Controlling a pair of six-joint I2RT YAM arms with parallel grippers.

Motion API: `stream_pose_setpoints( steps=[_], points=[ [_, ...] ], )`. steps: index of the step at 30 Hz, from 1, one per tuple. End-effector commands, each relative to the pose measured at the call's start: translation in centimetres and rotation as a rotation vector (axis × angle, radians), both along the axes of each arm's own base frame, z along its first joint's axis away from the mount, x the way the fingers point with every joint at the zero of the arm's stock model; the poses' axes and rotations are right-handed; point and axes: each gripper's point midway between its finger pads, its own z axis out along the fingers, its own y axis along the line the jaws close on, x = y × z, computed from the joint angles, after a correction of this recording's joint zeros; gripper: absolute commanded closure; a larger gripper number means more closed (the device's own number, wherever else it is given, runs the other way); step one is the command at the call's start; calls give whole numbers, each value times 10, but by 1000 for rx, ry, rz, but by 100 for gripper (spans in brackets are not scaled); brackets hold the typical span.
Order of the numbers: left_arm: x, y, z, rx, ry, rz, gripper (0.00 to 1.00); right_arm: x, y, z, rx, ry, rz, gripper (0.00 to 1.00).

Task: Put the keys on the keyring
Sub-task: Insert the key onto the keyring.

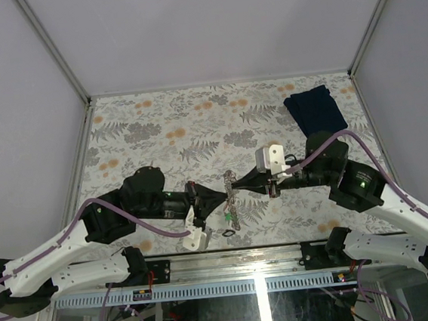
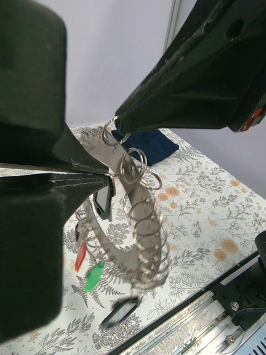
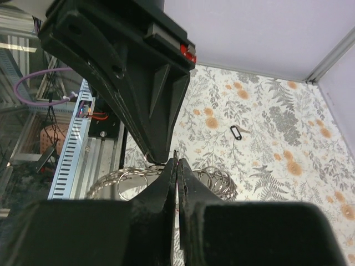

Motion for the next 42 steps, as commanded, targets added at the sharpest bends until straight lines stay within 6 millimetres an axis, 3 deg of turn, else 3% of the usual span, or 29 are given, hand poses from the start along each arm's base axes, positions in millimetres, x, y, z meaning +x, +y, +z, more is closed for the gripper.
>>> stream_pose_setpoints(
  steps=[1,14,26,42],
  points=[
    [-3,0,5,-8,0,-17,100,0,-4,48,148,-98,-16,100],
    [8,7,22,-109,-34,69,100,-6,-6,27,83,-66,18,100],
    [11,3,21,-100,-58,67,100,-18,5,18,53,-9,115,100],
    [10,2,23,-106,-69,58,100,-16,12,12,44,33,128,100]
  ],
)
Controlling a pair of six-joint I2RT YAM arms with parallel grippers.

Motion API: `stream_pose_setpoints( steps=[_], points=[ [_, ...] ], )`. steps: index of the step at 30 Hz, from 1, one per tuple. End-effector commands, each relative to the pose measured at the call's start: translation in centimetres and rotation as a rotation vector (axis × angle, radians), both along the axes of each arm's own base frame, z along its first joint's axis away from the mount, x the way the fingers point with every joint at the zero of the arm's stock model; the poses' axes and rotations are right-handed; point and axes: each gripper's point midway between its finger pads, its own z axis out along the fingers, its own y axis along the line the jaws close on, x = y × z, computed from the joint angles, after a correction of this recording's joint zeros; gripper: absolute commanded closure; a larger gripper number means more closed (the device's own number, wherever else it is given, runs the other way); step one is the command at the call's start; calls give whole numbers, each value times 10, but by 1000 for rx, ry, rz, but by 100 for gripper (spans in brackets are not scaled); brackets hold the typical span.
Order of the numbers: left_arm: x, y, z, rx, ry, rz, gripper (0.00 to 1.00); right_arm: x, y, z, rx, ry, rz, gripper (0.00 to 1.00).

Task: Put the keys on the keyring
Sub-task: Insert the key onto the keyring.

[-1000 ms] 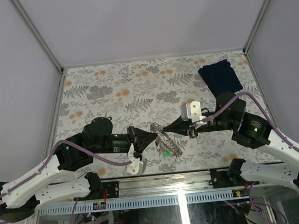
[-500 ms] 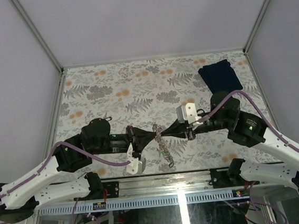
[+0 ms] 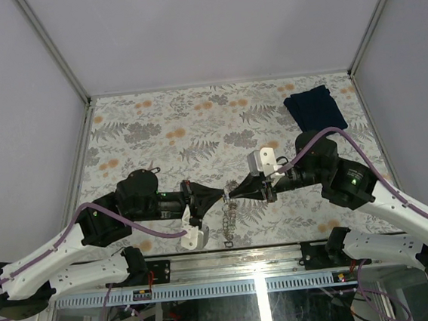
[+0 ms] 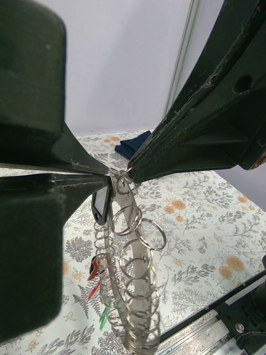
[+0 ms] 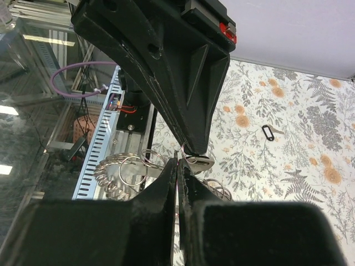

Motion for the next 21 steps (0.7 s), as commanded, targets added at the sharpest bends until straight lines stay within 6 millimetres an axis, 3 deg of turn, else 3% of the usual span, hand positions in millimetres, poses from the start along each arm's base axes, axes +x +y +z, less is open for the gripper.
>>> stream_pose_setpoints(
  steps=[1,21],
  points=[
    [3,-5,19,-70,-52,-2,100,-1,5,25,78,-28,19,100],
    [-2,-5,21,-78,-49,-29,100,10,6,17,60,-10,-41,100]
  ],
)
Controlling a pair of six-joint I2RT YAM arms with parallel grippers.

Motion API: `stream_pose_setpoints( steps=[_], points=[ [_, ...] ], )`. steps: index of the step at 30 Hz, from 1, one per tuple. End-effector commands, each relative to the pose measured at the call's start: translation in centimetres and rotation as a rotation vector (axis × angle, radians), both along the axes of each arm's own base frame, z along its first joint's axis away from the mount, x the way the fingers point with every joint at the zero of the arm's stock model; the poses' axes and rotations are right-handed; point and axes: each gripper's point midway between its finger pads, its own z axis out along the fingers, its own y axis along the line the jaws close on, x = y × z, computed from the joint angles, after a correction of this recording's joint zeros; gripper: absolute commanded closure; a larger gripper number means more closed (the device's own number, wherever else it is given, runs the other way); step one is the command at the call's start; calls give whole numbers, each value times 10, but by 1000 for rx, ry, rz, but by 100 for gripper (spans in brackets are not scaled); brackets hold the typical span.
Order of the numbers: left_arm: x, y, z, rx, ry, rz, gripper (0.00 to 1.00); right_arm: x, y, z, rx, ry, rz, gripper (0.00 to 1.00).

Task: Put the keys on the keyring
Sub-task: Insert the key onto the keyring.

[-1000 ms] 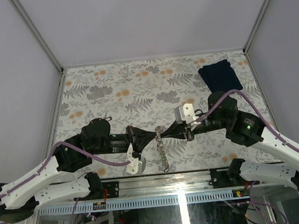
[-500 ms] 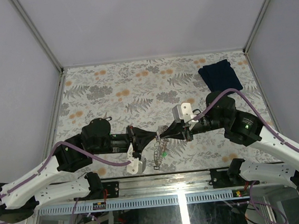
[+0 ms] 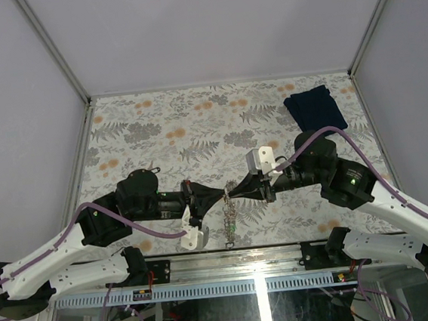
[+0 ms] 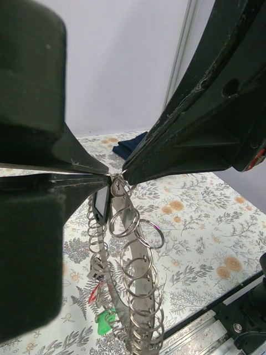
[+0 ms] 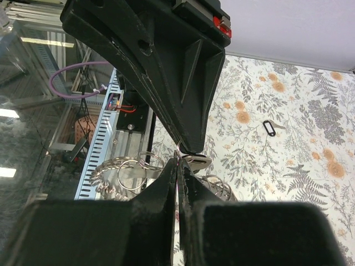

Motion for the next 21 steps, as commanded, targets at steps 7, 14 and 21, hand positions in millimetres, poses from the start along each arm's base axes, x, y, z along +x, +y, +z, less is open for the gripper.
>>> stream_pose_setpoints(
  steps=[7,14,21],
  points=[
    [-3,-5,18,-71,-35,-26,100,11,5,18,63,-36,-42,100],
    [-5,-5,16,-61,-26,-37,100,19,1,28,97,-62,-101,100],
    [-6,-5,12,-48,-17,-44,100,24,-2,40,146,-85,-144,100]
  ],
)
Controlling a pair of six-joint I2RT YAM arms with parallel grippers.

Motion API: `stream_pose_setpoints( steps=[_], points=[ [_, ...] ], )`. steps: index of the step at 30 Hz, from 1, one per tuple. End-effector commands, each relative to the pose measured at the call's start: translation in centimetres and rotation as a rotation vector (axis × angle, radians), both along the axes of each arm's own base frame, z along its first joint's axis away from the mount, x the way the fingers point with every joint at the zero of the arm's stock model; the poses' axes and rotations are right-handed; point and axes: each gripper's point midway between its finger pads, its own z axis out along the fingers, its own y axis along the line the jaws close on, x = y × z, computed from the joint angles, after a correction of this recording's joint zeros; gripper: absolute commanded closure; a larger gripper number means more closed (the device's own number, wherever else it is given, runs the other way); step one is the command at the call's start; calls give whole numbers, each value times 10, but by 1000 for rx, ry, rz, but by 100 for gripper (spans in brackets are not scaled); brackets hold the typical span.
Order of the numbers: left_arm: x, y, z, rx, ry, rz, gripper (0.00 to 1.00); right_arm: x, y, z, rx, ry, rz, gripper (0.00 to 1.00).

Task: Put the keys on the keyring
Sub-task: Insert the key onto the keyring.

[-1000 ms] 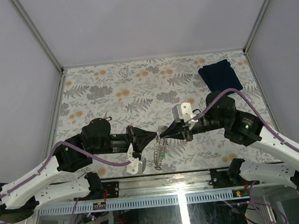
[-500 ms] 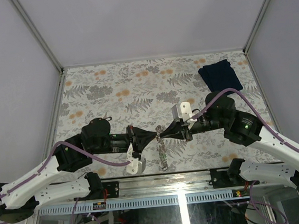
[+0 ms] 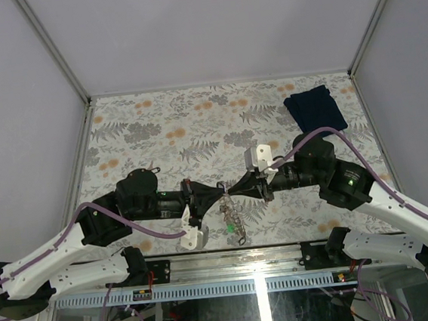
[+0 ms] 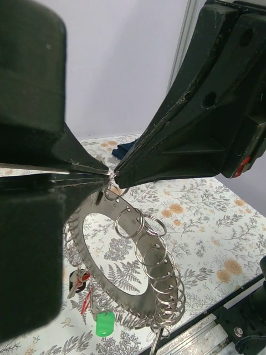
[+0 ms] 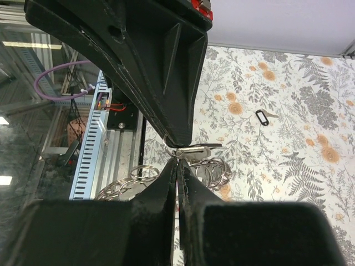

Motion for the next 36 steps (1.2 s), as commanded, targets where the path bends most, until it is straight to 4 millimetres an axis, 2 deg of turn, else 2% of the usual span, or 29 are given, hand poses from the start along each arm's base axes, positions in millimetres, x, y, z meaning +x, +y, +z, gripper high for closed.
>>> stream_pose_setpoints(
  steps=[1,5,9,20,29,36],
  points=[
    [-6,-5,10,-40,-9,-42,100,12,-2,52,168,-112,-75,100],
    [-6,-5,8,-33,-7,-41,100,12,-3,56,187,-123,-76,100],
    [-3,-5,9,-36,-9,-28,100,8,-7,53,169,-141,-59,100],
    [5,0,24,-114,-23,40,100,-17,-9,45,131,-140,77,100],
    [6,-3,17,-89,-17,33,100,-23,-6,50,159,-136,121,100],
    [1,-5,16,-85,-15,2,100,-18,-6,54,174,-143,92,100]
  ],
)
